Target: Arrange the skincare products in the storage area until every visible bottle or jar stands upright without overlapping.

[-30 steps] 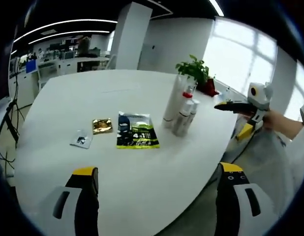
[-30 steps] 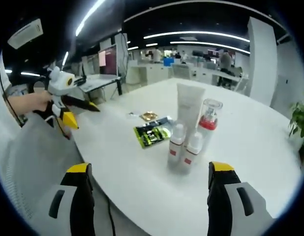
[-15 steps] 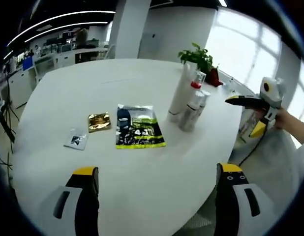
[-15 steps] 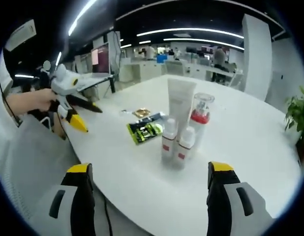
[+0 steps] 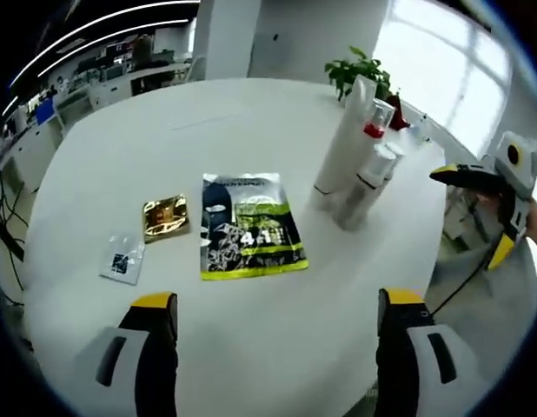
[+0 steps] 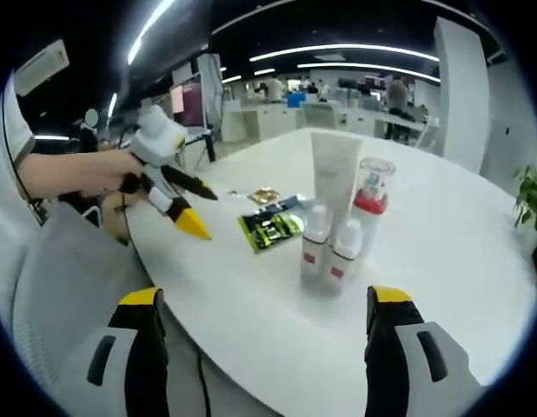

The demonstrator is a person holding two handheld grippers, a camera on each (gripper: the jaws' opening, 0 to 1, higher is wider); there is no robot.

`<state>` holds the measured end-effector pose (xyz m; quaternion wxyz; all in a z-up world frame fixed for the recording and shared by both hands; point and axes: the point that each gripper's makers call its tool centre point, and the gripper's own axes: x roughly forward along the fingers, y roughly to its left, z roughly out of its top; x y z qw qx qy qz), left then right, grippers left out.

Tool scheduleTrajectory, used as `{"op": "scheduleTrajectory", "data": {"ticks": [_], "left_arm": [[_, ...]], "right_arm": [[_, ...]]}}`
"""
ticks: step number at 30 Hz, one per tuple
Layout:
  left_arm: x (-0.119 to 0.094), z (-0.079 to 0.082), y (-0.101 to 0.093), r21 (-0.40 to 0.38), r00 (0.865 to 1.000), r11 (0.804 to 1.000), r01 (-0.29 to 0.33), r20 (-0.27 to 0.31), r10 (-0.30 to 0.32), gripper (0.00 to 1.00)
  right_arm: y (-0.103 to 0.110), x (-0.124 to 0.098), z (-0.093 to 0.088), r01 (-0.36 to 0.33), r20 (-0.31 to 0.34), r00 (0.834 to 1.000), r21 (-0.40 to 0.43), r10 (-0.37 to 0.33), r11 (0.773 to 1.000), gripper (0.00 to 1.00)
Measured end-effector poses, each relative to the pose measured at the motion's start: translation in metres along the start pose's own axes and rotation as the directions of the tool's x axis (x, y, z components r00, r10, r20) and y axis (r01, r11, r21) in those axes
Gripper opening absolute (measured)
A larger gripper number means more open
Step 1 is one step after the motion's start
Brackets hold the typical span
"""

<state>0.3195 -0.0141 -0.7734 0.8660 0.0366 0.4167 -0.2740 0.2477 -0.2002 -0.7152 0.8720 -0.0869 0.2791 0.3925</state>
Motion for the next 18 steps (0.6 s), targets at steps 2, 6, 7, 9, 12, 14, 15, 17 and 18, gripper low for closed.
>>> {"op": "scheduleTrajectory", "data": {"ticks": [2,6,7,9,12,14,15,17,18], "left_arm": [[0.010,0.002,0.002,-0.002,1.000,1.000,-0.004,-0.020,0.004,0.90],[0.025,0.005,0.006,-0.001,0.999,1.000,-0.020,-0.051,0.020,0.89],[0.030,0.006,0.010,-0.005,0.998,1.000,-0.027,-0.061,0.027,0.89],[0.037,0.010,0.012,-0.008,0.997,0.999,-0.039,-0.071,0.039,0.88],[0.046,0.017,0.015,-0.009,0.996,0.998,-0.055,-0.075,0.054,0.87],[0.054,0.020,0.019,-0.010,0.994,0.998,-0.066,-0.089,0.065,0.87],[0.057,0.021,0.017,-0.005,0.993,0.997,-0.076,-0.095,0.075,0.87],[0.061,0.022,0.016,-0.005,0.990,0.996,-0.089,-0.107,0.088,0.88],[0.064,0.022,0.016,-0.006,0.989,0.995,-0.097,-0.114,0.096,0.88]], "right_arm": [[0.001,0.000,0.000,-0.006,0.000,1.000,0.001,0.006,1.000,0.95],[0.001,0.001,-0.001,-0.009,-0.003,1.000,0.002,0.009,1.000,0.95],[0.001,0.001,-0.002,-0.011,-0.005,1.000,0.007,0.011,1.000,0.95],[0.000,0.001,-0.002,-0.011,-0.005,1.000,0.009,0.011,1.000,0.95],[0.000,0.002,-0.003,-0.012,-0.008,1.000,0.005,0.012,1.000,0.95],[-0.001,0.001,-0.004,-0.009,-0.015,1.000,0.003,0.009,1.000,0.95],[-0.001,0.001,-0.004,-0.010,-0.015,1.000,0.005,0.010,1.000,0.95],[-0.001,0.002,-0.005,-0.012,-0.015,1.000,0.010,0.012,1.000,0.95],[0.000,0.002,-0.005,-0.011,-0.016,1.000,0.011,0.011,1.000,0.95]]}}
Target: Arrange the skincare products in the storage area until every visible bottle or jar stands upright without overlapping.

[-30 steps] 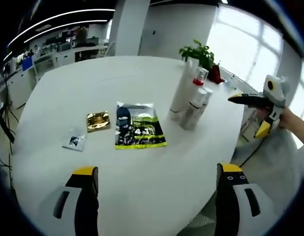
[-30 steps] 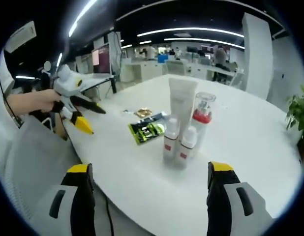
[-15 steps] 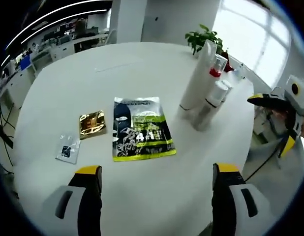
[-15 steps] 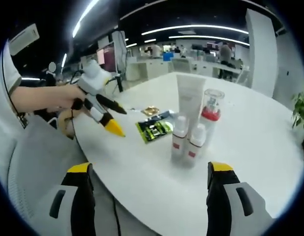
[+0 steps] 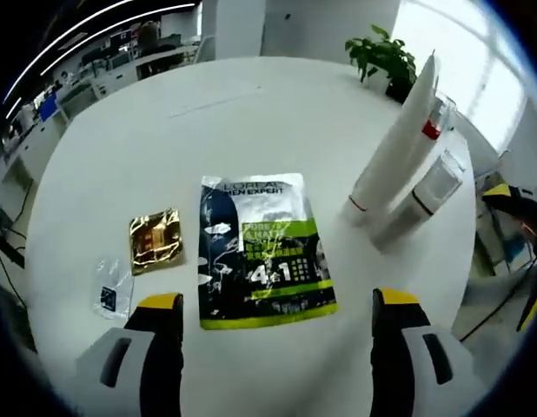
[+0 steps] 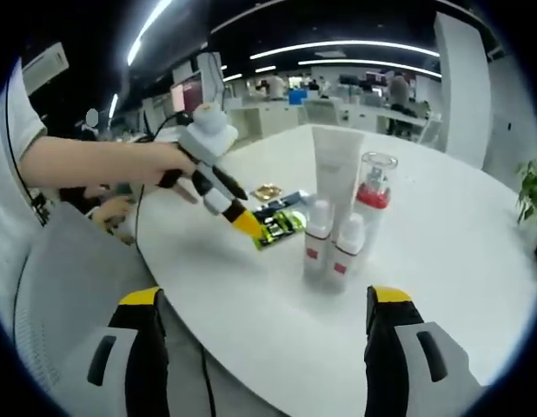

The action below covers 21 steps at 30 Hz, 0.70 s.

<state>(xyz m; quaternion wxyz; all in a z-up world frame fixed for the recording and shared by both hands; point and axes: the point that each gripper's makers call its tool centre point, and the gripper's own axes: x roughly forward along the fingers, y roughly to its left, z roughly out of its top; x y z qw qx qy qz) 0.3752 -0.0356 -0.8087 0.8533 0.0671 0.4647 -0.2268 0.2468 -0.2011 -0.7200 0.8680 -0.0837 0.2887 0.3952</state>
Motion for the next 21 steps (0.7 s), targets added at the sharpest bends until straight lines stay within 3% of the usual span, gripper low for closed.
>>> {"op": "scheduleTrajectory", "data": {"ticks": [6,21], "left_arm": [[0.010,0.001,0.004,0.009,0.998,0.999,-0.052,-0.035,0.052,0.88],[0.030,0.002,0.007,0.030,0.991,0.997,-0.076,-0.110,0.079,0.86]], "right_arm": [[0.000,-0.001,0.000,0.008,-0.002,1.000,-0.003,-0.008,1.000,0.95],[-0.004,-0.002,0.001,0.023,0.001,1.000,0.008,-0.023,1.000,0.94]]}}
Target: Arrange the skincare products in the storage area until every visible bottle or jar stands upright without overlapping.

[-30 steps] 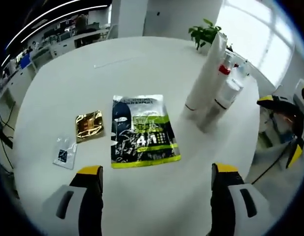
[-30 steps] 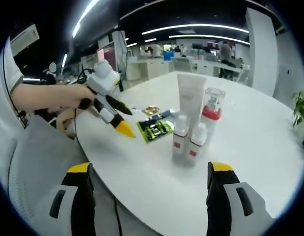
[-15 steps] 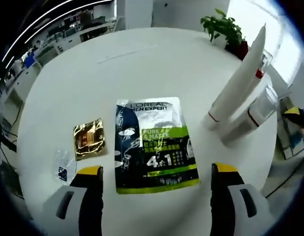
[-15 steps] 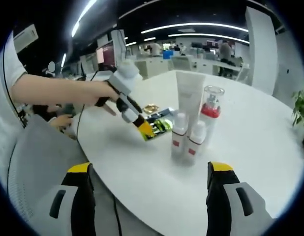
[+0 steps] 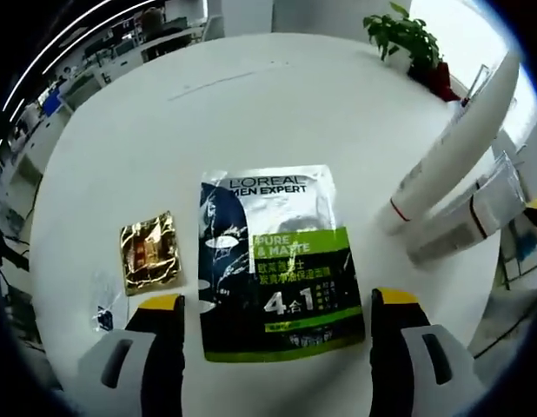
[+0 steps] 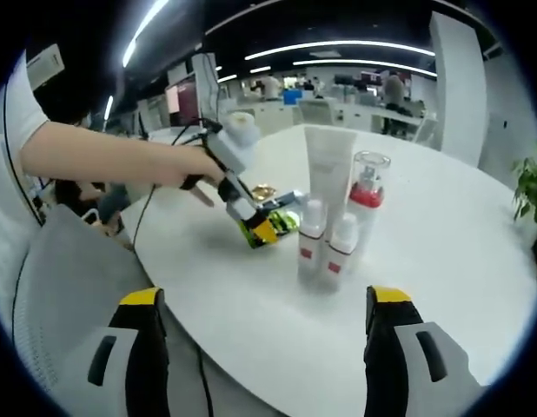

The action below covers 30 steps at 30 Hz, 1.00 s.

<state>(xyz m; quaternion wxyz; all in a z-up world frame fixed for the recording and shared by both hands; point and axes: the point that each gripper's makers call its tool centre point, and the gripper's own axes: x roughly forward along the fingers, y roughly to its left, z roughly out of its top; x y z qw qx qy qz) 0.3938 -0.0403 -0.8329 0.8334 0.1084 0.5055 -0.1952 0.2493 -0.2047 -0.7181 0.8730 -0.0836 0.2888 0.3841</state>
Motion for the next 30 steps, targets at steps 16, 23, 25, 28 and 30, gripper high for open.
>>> {"op": "scheduleTrajectory", "data": {"ticks": [16,23,25,28,30], "left_arm": [[-0.005,-0.001,0.006,0.034,1.000,0.999,-0.022,0.023,0.021,0.71],[-0.012,-0.001,0.005,0.143,0.997,0.989,-0.030,0.076,0.019,0.02],[-0.009,0.001,0.006,0.086,0.994,0.996,-0.014,0.112,0.004,0.00],[-0.005,0.005,0.009,0.072,0.993,0.997,-0.004,0.114,-0.005,0.00],[-0.008,0.002,0.013,0.072,0.994,0.997,-0.008,0.113,0.000,0.00]], "right_arm": [[-0.001,0.001,-0.002,0.005,-0.016,1.000,-0.001,-0.005,1.000,0.93],[-0.001,0.001,-0.003,0.006,-0.022,1.000,-0.006,-0.006,1.000,0.93],[-0.002,0.001,-0.003,0.007,-0.022,1.000,-0.007,-0.007,1.000,0.93],[-0.002,0.001,-0.003,0.006,-0.024,1.000,-0.006,-0.006,1.000,0.93],[-0.001,0.001,-0.003,0.005,-0.026,1.000,-0.008,-0.005,1.000,0.93]]}}
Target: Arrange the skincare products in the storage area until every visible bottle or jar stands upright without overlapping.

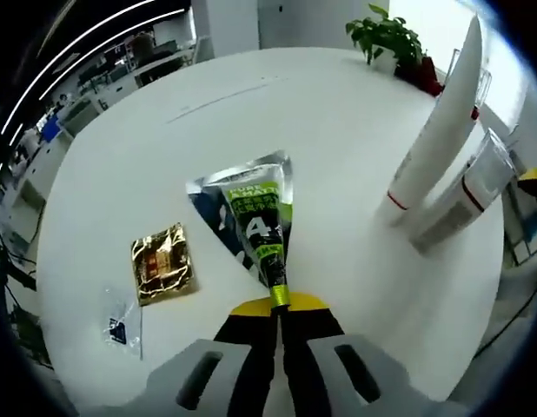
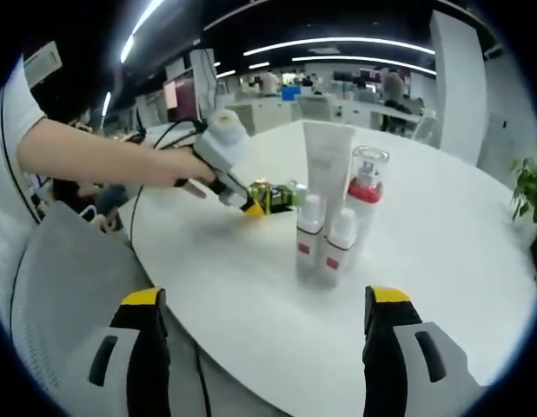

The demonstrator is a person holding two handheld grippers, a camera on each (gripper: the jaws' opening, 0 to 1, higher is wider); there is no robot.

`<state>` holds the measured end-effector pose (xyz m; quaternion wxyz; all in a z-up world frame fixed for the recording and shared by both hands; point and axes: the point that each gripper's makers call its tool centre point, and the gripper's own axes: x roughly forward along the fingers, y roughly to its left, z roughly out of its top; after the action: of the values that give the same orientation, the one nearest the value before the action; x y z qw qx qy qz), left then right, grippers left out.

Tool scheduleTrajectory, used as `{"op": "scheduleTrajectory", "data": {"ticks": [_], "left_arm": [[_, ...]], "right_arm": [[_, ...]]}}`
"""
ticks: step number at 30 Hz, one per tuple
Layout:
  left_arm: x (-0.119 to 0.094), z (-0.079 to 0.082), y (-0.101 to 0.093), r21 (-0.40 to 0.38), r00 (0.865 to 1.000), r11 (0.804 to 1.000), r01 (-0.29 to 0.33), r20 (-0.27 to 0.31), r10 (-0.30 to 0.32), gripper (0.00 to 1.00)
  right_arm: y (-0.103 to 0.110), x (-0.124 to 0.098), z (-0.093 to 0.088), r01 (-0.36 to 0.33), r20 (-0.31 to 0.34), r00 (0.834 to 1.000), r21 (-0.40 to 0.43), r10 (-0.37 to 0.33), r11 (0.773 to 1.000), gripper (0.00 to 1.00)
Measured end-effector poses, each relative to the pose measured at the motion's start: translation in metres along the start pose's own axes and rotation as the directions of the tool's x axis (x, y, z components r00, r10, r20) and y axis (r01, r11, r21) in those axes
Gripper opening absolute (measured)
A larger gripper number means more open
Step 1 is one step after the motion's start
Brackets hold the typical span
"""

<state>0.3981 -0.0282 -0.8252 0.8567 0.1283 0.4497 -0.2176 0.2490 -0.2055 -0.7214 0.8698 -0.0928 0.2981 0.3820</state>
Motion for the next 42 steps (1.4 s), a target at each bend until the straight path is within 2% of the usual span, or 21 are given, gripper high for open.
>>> {"op": "scheduleTrajectory", "data": {"ticks": [5,6,10,16,19,28,33,35,37,40,41,42], "left_arm": [[-0.001,0.000,0.002,-0.031,0.999,0.999,0.023,0.026,-0.022,0.00],[-0.001,0.003,0.001,-0.051,0.998,0.998,0.039,0.051,-0.037,0.00],[-0.004,0.005,0.004,-0.124,0.995,0.990,0.071,0.079,-0.062,0.00],[-0.021,0.005,-0.001,-0.138,0.989,0.987,0.085,0.129,-0.067,0.00],[-0.021,0.001,0.006,-0.151,0.988,0.984,0.089,0.136,-0.069,0.00],[-0.040,-0.012,-0.002,-0.174,0.984,0.979,0.107,0.158,-0.079,0.00],[-0.051,-0.017,-0.004,-0.184,0.980,0.976,0.117,0.177,-0.085,0.00],[-0.060,-0.023,-0.009,-0.188,0.979,0.974,0.125,0.182,-0.091,0.00],[-0.061,-0.021,-0.010,-0.206,0.977,0.968,0.140,0.188,-0.102,0.00],[-0.074,-0.029,-0.021,-0.216,0.974,0.964,0.157,0.198,-0.114,0.00],[-0.076,-0.031,-0.024,-0.218,0.973,0.963,0.159,0.199,-0.116,0.00],[-0.077,-0.033,-0.025,-0.216,0.972,0.963,0.162,0.201,-0.118,0.00]], "right_arm": [[-0.001,0.000,0.000,0.001,-0.001,1.000,0.000,-0.001,1.000,0.93],[-0.001,0.000,0.000,0.001,-0.001,1.000,0.001,-0.001,1.000,0.93],[-0.001,0.001,-0.001,-0.002,-0.004,1.000,-0.001,0.002,1.000,0.93],[0.003,0.002,-0.001,-0.010,-0.011,1.000,-0.015,0.010,1.000,0.93],[0.004,0.003,-0.002,-0.015,-0.015,1.000,-0.021,0.015,1.000,0.93],[0.005,0.004,-0.002,-0.016,-0.020,1.000,-0.037,0.016,0.999,0.92],[0.009,0.004,-0.002,-0.023,-0.028,0.999,-0.082,0.021,0.996,0.91],[0.011,0.006,-0.002,-0.027,-0.043,0.999,-0.133,0.021,0.991,0.91],[0.019,0.008,0.000,-0.044,-0.050,0.998,-0.178,0.035,0.983,0.90],[0.036,0.017,0.006,-0.090,-0.045,0.996,-0.212,0.082,0.973,0.88],[0.042,0.021,0.008,-0.105,-0.044,0.994,-0.231,0.097,0.967,0.87],[0.049,0.027,0.009,-0.122,-0.059,0.992,-0.283,0.109,0.951,0.87]]}}
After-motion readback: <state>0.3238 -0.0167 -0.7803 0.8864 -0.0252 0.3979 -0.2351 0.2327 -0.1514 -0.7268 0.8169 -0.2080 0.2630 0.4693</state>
